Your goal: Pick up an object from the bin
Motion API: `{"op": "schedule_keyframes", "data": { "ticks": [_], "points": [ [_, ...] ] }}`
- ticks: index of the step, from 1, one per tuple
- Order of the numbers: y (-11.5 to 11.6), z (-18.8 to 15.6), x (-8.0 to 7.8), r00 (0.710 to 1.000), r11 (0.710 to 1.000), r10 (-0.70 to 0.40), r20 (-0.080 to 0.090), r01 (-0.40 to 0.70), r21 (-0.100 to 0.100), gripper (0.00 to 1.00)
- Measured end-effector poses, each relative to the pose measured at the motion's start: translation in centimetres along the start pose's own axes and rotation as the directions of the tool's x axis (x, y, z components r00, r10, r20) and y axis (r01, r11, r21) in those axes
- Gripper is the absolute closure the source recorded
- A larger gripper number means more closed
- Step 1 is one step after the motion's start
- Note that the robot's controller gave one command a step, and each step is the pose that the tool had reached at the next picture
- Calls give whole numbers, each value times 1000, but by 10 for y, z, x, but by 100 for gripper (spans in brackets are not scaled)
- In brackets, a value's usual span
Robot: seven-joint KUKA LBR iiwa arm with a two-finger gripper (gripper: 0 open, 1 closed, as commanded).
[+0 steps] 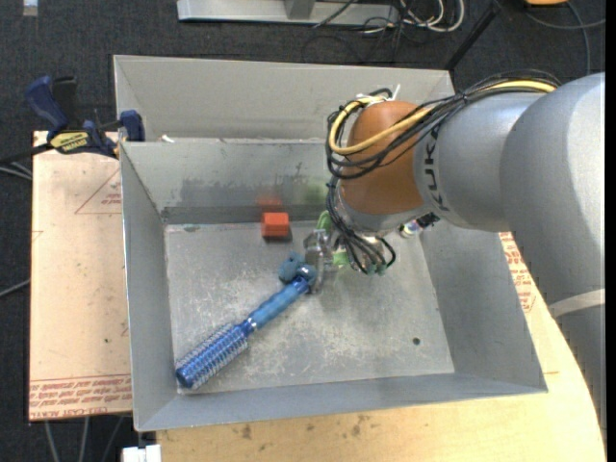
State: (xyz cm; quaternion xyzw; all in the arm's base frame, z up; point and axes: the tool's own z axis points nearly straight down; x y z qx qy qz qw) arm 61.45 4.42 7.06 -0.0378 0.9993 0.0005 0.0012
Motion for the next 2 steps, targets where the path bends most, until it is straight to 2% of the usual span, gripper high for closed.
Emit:
{"op": "schedule_keyframes", "data": {
  "ticks": [1, 2],
  "points": [
    [4, -48, -24, 904, 904, 427, 5, -427, -2, 100],
    [4, -46, -23, 905, 905, 425, 1, -425, 0, 0]
  ]
}}
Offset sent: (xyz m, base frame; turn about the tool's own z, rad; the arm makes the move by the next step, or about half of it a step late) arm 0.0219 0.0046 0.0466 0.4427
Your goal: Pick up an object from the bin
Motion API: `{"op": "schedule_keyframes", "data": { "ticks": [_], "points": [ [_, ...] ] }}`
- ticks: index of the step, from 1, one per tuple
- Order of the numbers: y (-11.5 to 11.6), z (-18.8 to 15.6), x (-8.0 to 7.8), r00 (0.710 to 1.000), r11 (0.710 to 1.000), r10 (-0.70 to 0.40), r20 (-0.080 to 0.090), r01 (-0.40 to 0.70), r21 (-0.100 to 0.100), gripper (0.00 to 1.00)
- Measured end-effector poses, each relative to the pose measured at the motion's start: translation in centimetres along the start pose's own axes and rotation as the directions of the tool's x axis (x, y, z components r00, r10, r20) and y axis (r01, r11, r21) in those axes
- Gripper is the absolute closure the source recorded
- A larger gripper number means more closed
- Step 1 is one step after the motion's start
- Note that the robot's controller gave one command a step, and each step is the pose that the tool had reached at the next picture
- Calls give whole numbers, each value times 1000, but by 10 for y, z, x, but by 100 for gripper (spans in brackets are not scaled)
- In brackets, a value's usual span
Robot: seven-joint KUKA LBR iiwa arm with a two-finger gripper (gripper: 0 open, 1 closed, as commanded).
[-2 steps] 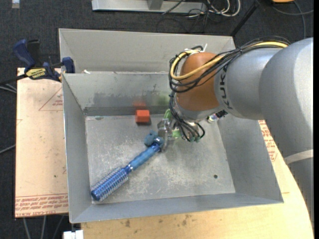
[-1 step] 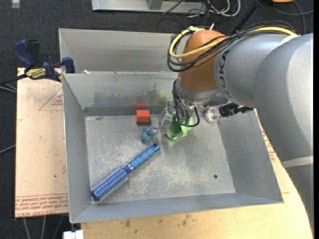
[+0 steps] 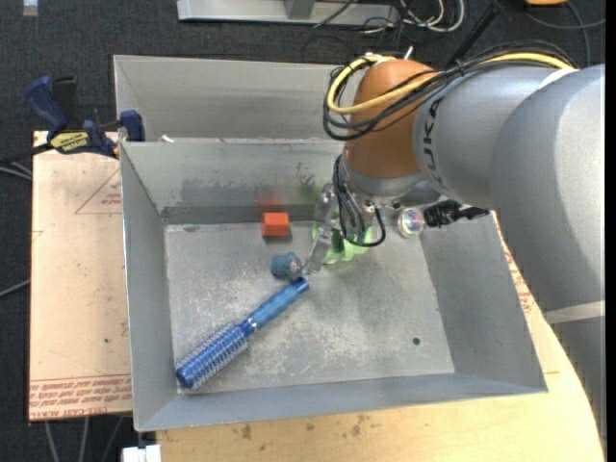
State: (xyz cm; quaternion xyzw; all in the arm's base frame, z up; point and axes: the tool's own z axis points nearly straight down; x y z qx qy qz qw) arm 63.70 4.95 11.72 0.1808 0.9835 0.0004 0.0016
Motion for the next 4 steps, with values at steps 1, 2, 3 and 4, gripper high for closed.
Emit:
{"op": "schedule_keyframes", "data": {
  "ticks": [1, 2, 3, 4],
  "points": [
    [-53, 36, 75, 998, 998, -56, -10, 56, 4, 0],
    [-98, 46, 30, 999, 999, -40, 1, 40, 2, 0],
    [-172, 46, 38, 999, 999, 52, -4, -52, 5, 0],
    [-167, 45, 38, 999, 999, 45, -2, -45, 1, 100]
  ]
}}
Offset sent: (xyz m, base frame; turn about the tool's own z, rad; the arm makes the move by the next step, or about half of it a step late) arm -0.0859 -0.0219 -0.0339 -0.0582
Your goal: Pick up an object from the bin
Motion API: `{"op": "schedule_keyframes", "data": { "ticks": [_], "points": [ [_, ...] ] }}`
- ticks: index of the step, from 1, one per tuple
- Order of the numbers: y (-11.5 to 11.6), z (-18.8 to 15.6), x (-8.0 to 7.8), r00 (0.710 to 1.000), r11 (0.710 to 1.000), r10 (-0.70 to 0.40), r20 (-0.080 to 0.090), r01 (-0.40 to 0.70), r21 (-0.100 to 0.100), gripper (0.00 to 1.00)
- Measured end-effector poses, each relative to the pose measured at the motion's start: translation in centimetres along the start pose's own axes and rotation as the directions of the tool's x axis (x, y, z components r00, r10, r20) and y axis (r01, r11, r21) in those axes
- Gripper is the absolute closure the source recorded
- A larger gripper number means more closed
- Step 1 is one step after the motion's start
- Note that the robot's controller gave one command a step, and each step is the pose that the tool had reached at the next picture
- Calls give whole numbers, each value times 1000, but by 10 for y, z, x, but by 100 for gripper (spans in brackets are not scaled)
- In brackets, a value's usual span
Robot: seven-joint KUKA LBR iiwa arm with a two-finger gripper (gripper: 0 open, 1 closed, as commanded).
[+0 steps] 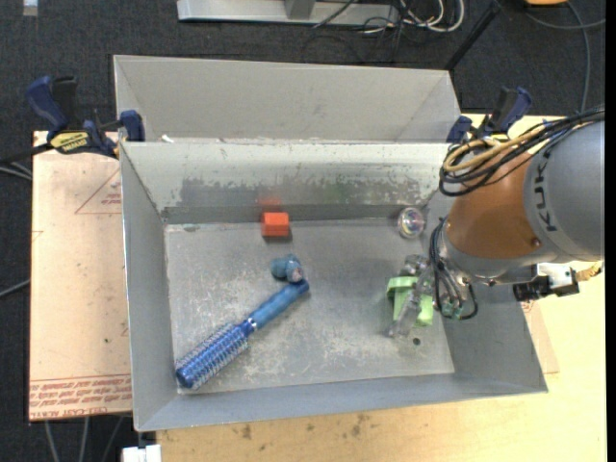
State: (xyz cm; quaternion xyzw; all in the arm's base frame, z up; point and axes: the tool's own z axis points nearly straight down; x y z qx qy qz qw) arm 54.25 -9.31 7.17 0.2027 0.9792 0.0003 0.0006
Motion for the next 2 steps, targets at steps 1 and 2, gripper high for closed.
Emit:
{"op": "schedule_keyframes", "data": {
  "ticks": [1, 2],
  "points": [
    [-4, -95, -1, 1000, 1000, -12, 8, 12, -2, 100],
    [39, -198, -59, 1000, 1000, 8, 13, -8, -4, 100]
  ]
}}
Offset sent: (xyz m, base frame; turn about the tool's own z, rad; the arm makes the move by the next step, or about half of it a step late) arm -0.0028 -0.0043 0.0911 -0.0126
